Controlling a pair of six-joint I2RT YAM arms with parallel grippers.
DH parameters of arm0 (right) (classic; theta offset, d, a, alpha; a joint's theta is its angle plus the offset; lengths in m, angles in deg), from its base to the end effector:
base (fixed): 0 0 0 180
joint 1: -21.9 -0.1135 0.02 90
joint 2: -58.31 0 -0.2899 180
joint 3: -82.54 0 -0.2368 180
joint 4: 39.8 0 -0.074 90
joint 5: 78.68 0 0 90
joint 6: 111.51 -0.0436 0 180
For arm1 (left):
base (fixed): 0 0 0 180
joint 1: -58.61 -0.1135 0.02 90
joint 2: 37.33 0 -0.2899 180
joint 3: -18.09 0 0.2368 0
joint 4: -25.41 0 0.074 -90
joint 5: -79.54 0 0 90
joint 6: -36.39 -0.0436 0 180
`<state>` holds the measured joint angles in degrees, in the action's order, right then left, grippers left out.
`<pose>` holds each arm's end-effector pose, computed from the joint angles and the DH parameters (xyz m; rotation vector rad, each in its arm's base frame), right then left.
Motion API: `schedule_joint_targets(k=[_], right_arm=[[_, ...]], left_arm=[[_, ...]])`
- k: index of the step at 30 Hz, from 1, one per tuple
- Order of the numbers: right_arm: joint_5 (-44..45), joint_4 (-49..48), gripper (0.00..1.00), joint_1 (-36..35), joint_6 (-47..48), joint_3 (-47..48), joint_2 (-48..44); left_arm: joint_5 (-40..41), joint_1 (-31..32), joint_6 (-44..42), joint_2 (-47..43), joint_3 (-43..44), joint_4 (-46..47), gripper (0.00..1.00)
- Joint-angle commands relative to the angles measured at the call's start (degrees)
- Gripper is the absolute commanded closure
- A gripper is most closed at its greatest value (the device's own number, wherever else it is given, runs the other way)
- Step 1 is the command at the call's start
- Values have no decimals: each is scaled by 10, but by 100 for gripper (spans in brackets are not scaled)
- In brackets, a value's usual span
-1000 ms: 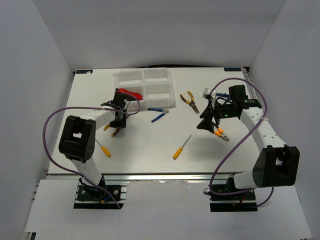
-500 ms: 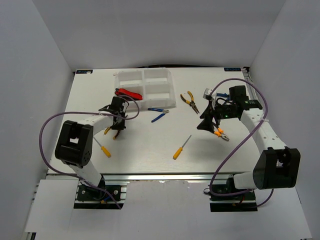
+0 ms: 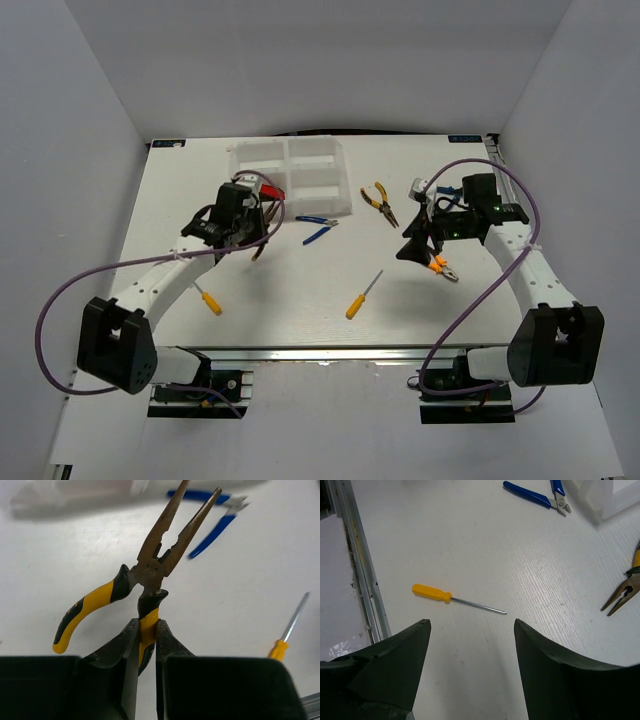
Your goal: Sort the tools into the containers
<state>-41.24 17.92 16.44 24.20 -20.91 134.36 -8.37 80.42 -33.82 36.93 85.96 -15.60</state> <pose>0.2369 0.0574 0.3124 -1.2342 1.8402 0.7948 0.2385 -0.0937 0.2796 0.0254 2.4180 -0.2936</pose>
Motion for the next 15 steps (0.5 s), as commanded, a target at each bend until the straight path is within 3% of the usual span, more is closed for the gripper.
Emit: schedule_joint_targets(k=[1,8,15], right_arm=[[-3,-16,26,5,10,-10,-21],[-4,-24,29,17,10,-18,-38],[-8,-30,29,36,10,-34,-56]], left_arm=[[-20,16,-18,42,81,22,100],[-14,39,-104,225,310,-28,100],[46,67,-153,395,546,-114,100]])
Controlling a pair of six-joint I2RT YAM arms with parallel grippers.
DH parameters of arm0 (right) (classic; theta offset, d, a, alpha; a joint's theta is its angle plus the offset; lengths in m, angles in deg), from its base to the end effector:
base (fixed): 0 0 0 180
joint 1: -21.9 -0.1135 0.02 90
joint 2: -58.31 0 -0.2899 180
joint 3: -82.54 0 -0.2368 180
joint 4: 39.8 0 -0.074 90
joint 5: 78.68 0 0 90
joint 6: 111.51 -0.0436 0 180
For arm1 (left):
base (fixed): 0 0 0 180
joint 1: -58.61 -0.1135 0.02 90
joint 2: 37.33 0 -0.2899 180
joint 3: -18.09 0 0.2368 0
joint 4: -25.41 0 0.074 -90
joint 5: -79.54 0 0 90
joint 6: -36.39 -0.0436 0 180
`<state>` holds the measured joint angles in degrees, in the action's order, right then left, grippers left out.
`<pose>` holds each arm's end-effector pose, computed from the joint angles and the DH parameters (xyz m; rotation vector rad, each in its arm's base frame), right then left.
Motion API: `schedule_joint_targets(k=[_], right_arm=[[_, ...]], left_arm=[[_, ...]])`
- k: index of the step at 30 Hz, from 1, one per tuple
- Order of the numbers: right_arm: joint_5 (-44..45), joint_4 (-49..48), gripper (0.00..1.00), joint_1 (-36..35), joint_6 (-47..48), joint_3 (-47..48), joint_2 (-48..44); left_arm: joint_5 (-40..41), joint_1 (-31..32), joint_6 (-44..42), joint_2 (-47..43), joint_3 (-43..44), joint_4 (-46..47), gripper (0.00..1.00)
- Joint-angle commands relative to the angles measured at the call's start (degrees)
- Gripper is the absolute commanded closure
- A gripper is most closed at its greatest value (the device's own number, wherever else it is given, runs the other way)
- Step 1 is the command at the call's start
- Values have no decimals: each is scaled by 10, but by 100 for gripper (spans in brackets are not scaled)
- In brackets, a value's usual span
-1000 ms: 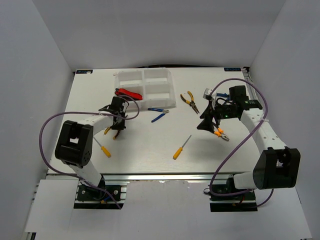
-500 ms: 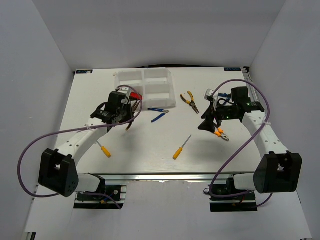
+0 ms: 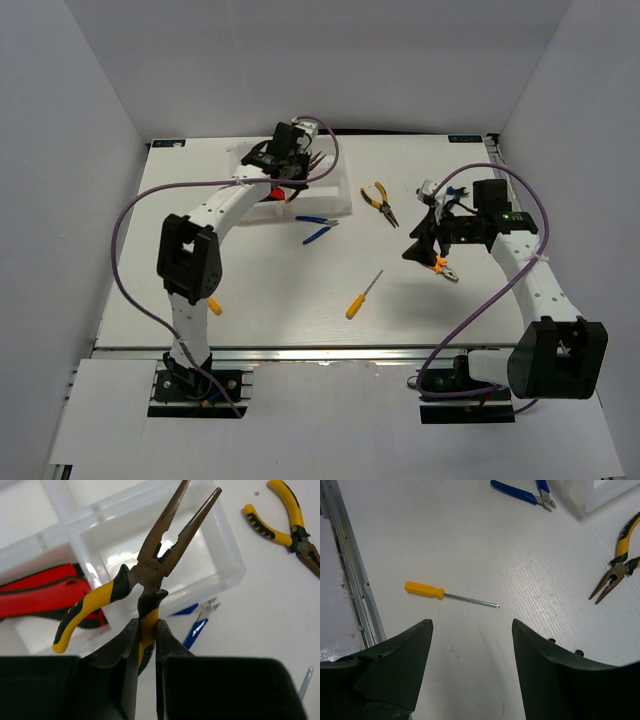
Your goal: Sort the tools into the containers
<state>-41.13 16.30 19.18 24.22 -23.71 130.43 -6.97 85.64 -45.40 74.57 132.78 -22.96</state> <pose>0.2242 0.0453 0.3143 -1.1929 1.8233 0.7336 0.3993 -0.2007 0.3101 0.3593 2.3486 -0.2246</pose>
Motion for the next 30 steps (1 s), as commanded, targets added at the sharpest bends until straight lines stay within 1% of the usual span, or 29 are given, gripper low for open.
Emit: schedule_joint_targets(k=[1,3,7,8,9,12,13,16,17,19,20,21,27,30], right_arm=[[-10,-14,29,10,9,-9,-16],[-11,-13,29,15,11,-13,-20],[-12,-9,29,18,14,-16,-20],[-13,-9,29,19,15,-16,-19],[-13,-9,29,20,15,-17,-20],[-14,-10,29,20,15,-19,-18],[-15,-11,29,21,15,-21,-18],[-17,-14,29,21,12,-22,-13],[-18,-15,29,21,12,-21,-10],[-17,-16,29,21,10,-21,-8],[-17,-17,29,21,11,-21,-7],[-17,-18,29,21,10,-22,-7],[-17,-21,29,21,9,-25,-2],[-14,-24,29,21,9,-24,-1]], left_arm=[[44,16,-37,31,90,-41,100],[50,21,-34,56,106,-30,100],[82,33,-31,103,173,-37,100],[86,38,-32,118,179,-43,99],[91,40,-32,120,182,-43,96],[109,45,-28,132,181,-45,93],[114,46,-27,134,181,-45,86],[127,48,-23,149,192,-52,78],[129,48,-21,151,197,-54,72],[132,48,-18,153,196,-53,68],[132,48,-16,153,196,-53,61],[130,48,-14,154,200,-53,58],[125,48,-4,159,222,-56,51],[126,48,0,153,232,-59,50]])
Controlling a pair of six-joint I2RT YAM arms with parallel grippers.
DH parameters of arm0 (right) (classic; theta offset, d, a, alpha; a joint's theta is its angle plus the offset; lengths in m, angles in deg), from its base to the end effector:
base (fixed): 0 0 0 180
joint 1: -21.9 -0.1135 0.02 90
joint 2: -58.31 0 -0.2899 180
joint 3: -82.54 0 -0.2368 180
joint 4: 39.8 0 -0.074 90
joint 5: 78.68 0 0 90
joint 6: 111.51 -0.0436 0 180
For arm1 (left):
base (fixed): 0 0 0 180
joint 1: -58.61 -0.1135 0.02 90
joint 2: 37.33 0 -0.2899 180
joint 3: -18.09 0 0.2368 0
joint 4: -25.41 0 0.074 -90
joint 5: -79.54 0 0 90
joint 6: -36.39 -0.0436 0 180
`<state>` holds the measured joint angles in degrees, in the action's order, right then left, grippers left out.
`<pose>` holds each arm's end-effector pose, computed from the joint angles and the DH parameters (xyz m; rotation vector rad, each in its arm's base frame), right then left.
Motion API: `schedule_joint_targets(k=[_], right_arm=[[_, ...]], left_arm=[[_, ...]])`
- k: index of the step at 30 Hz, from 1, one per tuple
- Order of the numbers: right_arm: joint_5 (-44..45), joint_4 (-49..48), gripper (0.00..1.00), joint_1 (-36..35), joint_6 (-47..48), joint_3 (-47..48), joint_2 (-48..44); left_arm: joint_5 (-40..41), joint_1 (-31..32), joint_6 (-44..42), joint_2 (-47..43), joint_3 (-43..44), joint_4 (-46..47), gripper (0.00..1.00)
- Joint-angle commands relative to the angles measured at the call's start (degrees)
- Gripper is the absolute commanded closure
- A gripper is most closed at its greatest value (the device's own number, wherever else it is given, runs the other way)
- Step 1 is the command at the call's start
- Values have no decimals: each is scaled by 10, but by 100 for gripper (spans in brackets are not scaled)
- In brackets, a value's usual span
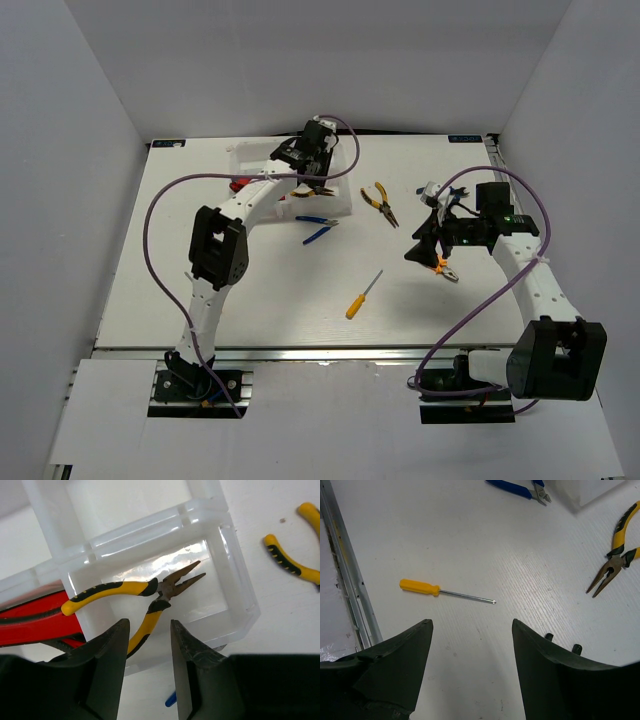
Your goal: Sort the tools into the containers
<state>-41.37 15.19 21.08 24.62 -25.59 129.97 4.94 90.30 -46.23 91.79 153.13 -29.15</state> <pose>0.2230 0.0379 0.3075 -1.1652 1.8355 0.7189 0.4444 -0.2608 0.2757 0.3819 2.3490 0.0029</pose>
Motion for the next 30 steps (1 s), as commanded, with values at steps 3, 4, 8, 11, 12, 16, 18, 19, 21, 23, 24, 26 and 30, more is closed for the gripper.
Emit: schedule_joint_targets(k=[3,4,8,11,12,16,18,19,21,23,24,26,30], right_arm=[[-6,-27,30,2,-11,-7,9],[0,-49,30,2,-24,-8,11],[56,-139,36,-6,-132,-9,32],[131,-191,35,-29,-180,2,54],[184,-204,34,-37,-208,5,62],[284,-243,33,-64,-274,49,136],[329,-258,30,-81,-285,61,160],[344,-265,28,-88,-285,64,183],[370,-276,20,-105,-278,85,208],[376,-277,20,-111,-281,104,247],[384,-277,17,-113,-279,126,260],[397,-280,17,-118,-276,144,296],[409,-279,18,-123,-269,194,353]], left_arm=[[12,1,13,-30,58,-7,50],[13,1,15,-35,71,-12,51],[31,1,30,-88,42,-9,60],[33,0,49,-169,-66,20,84],[38,0,55,-221,-101,29,89],[42,-14,128,-375,-299,101,92],[47,-20,156,-436,-404,118,57],[51,-25,170,-465,-433,128,47],[60,-29,207,-546,-511,132,32],[85,-30,241,-617,-558,133,28],[95,-31,252,-638,-579,132,26],[116,-32,284,-678,-636,133,25],[148,-34,322,-761,-695,118,23]])
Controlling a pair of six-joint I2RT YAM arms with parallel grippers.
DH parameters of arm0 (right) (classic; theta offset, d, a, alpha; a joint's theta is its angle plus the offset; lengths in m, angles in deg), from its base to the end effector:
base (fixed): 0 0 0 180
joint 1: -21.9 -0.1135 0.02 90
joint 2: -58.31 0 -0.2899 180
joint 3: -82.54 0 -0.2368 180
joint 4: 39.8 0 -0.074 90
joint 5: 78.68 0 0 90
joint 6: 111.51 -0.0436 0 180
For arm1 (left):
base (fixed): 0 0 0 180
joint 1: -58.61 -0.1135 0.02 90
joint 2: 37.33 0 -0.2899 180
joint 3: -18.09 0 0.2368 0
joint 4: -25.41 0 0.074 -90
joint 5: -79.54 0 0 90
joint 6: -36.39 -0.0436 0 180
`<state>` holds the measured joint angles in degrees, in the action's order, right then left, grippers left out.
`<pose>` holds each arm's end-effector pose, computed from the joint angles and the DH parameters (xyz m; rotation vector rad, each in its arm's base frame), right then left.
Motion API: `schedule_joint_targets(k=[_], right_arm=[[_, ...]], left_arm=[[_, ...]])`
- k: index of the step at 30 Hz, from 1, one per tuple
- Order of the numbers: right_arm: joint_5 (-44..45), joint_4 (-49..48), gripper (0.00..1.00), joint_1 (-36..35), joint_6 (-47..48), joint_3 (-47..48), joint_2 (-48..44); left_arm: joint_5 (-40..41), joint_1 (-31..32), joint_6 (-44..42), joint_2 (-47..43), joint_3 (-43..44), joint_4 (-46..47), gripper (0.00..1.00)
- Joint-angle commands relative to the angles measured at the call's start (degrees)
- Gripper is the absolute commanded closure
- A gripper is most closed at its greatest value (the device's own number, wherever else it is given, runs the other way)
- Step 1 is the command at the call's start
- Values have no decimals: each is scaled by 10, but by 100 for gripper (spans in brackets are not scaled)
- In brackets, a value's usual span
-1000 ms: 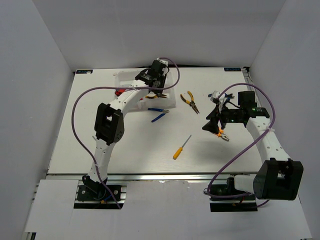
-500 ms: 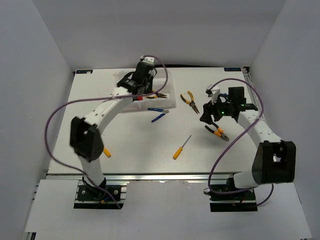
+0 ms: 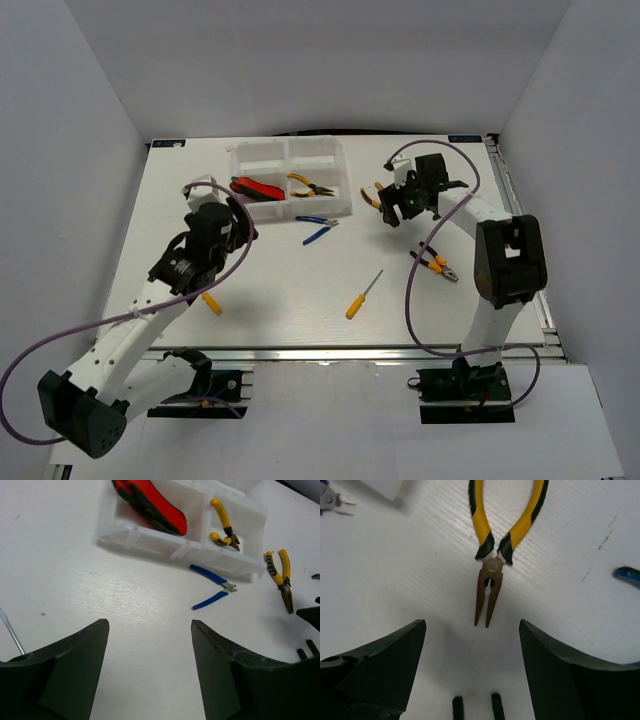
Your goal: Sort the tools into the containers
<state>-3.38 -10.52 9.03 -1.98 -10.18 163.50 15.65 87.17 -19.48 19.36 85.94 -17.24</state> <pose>0.3877 0.0999 0.2352 -0.7766 2.2434 0.2513 0.1757 -0.0738 0.3425 -0.3651 2.0320 -0.1911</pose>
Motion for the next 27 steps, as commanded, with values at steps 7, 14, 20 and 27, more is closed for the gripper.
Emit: schedule_joint_targets(k=[7,14,20,27], right_arm=[[42,-15,23,-5,9,99,100],[49,-5,28,-11,2,96,117],[80,-27,36,-30,13,57,119],[85,-22,52,-30,8,59,134]], left_arm=[[78,-3,81,-74,-47,-42,19],[82,-3,89,-69,-62,-33,19],[79,-3,81,-47,-64,-18,19],[76,-4,62,-29,-48,-12,19]])
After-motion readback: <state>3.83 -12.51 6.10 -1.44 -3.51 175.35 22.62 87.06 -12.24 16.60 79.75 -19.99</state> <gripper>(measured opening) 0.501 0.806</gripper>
